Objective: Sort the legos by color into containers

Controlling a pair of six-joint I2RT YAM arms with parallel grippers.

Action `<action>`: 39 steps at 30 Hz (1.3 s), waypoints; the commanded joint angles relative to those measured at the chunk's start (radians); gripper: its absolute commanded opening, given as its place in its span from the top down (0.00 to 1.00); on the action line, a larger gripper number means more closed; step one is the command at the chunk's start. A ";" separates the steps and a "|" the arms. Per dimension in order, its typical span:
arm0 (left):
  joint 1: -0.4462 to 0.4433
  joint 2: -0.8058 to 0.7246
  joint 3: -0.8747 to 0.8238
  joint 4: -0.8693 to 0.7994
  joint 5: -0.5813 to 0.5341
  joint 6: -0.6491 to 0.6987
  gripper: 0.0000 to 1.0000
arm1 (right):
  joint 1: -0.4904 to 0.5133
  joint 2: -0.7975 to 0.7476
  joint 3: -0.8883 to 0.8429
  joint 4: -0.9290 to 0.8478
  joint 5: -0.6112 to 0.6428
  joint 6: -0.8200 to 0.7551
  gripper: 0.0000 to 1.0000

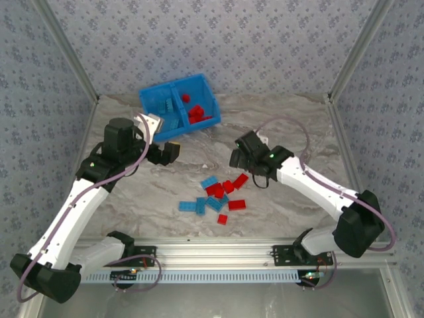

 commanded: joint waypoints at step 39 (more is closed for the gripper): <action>-0.043 0.021 -0.007 -0.014 -0.003 0.052 0.01 | -0.051 0.098 -0.114 -0.082 0.048 0.366 0.72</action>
